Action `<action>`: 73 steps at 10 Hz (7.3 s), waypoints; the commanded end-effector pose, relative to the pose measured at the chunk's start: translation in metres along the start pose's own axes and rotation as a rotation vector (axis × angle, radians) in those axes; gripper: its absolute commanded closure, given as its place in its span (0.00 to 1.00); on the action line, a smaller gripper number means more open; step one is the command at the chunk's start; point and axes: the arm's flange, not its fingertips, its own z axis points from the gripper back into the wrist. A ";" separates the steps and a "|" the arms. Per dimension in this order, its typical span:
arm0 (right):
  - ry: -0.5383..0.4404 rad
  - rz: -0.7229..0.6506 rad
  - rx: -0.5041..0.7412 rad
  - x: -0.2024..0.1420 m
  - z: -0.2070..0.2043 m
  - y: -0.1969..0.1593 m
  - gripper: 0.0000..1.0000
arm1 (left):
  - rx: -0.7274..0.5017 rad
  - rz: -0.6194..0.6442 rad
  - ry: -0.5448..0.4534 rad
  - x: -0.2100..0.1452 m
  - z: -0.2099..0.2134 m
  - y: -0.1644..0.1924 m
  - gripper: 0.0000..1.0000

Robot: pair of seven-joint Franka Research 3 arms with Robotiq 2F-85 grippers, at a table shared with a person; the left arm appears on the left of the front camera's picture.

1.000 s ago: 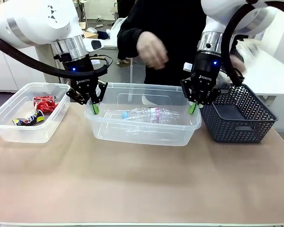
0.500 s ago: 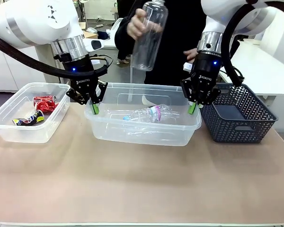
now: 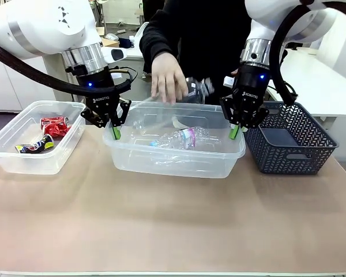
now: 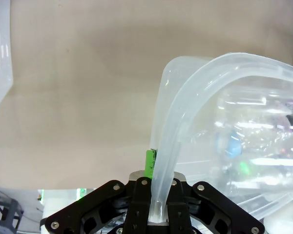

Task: Sort the waste into each basket.
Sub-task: Offer the picked Organizing box to the human, then release the Organizing box you were holding.

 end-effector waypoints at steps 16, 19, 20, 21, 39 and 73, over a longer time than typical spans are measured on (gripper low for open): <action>-0.019 0.068 -0.073 0.045 0.068 0.025 0.94 | 0.052 -0.012 -0.133 0.056 0.039 -0.010 0.97; 0.051 0.063 -0.067 0.112 0.091 0.020 0.94 | 0.056 0.026 -0.277 0.108 0.050 0.001 0.97; 0.062 0.067 -0.058 0.125 0.088 0.017 0.94 | 0.052 0.018 -0.286 0.119 0.045 0.003 0.97; 0.070 0.052 -0.050 0.132 0.085 0.015 0.94 | 0.058 0.019 -0.277 0.129 0.039 0.005 0.97; -0.004 0.027 -0.045 0.142 0.066 0.005 0.00 | 0.074 -0.016 -0.176 0.114 0.027 -0.009 0.00; -0.265 0.301 1.027 -0.174 0.085 -0.191 0.00 | -0.935 -0.053 -0.473 -0.104 0.121 0.135 0.08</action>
